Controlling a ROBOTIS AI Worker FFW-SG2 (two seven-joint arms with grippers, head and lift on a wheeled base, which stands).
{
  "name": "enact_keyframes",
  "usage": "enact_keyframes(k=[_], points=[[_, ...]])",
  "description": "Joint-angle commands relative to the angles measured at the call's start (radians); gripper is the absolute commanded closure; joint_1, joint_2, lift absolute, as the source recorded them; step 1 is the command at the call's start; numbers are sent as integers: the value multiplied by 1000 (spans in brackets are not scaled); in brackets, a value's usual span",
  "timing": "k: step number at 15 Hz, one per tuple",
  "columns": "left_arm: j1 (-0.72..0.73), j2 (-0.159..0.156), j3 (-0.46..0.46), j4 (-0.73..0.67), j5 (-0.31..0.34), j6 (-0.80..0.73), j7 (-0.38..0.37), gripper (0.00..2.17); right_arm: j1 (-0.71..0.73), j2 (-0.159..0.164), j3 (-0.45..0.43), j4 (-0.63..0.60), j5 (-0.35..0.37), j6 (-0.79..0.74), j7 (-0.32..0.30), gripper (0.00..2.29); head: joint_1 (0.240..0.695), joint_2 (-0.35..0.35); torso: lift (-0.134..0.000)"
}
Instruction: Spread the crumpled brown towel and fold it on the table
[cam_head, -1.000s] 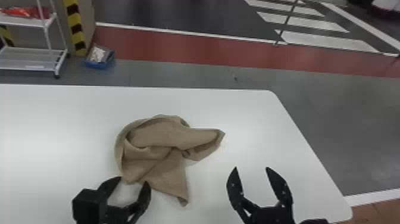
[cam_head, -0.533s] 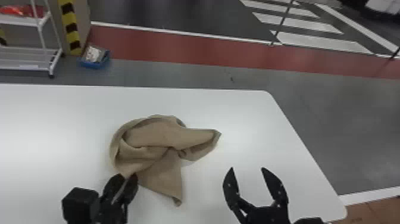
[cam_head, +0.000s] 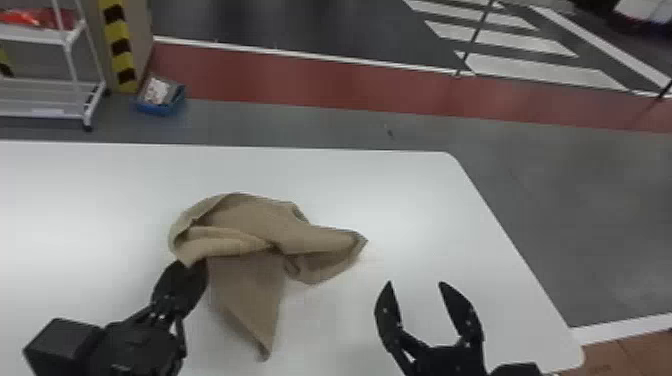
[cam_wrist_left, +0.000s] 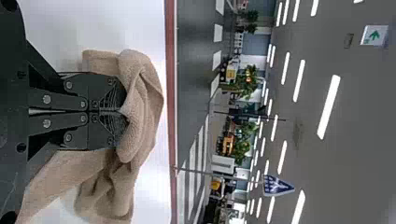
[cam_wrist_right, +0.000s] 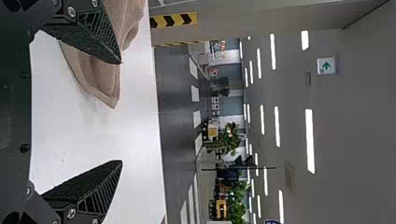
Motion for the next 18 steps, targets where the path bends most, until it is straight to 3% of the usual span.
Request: enact_keyframes(k=[1,4,5,7,8,13,18], points=[[37,3,79,-79,-2,22,-6,1649,-2,0,0,3,0,0,0,127,695,-239,-124],[68,3,159,-164,-23,89,-9,1646,-5,0,0,5,0,0,0,127,695,-178,-124],[59,2,160,-171,-46,197,-40,1629,-7,0,0,6,0,0,0,127,695,-140,-124],[39,-3,142,-136,-48,258,-81,1271,-13,0,2,9,0,0,1,127,695,-127,-124],[31,-3,122,-118,-60,258,-81,1271,-25,-2,2,17,3,15,8,127,695,-131,-124],[25,0,90,-104,-81,258,-81,1274,-160,-8,11,54,92,319,192,144,695,-128,-124],[34,2,76,-110,-95,255,-81,1278,-215,-38,118,51,141,347,250,147,695,-70,-124]])
